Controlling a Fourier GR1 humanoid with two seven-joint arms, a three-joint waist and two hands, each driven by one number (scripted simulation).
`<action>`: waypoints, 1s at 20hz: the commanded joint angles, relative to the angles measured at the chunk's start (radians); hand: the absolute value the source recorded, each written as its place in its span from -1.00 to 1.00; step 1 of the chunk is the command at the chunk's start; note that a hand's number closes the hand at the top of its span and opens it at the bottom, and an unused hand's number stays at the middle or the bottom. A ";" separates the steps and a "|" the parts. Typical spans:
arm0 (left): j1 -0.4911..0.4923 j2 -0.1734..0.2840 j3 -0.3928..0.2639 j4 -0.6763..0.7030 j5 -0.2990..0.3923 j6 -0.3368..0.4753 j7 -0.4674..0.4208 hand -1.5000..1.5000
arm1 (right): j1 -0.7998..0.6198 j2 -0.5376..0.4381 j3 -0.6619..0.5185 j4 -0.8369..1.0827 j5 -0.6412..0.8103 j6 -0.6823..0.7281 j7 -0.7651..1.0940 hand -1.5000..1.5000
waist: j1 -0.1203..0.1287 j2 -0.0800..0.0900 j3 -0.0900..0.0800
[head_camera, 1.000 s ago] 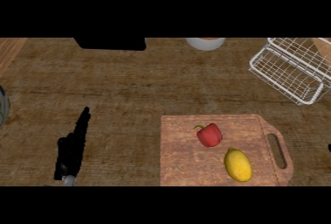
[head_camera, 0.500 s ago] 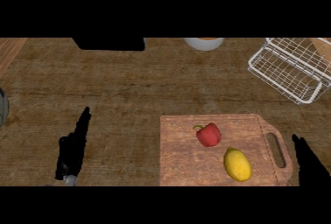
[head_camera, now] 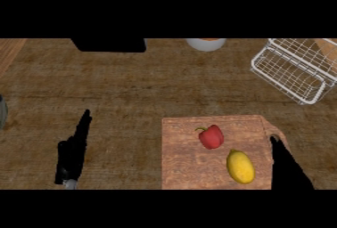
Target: Pick the lemon from the cutting board and place it in the tiered basket
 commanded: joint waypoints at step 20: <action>0.054 -0.034 0.005 0.007 -0.012 -0.017 0.011 0.00 | -0.074 0.313 -0.050 0.211 0.099 0.174 0.207 -1.00 | -0.020 -0.002 -0.003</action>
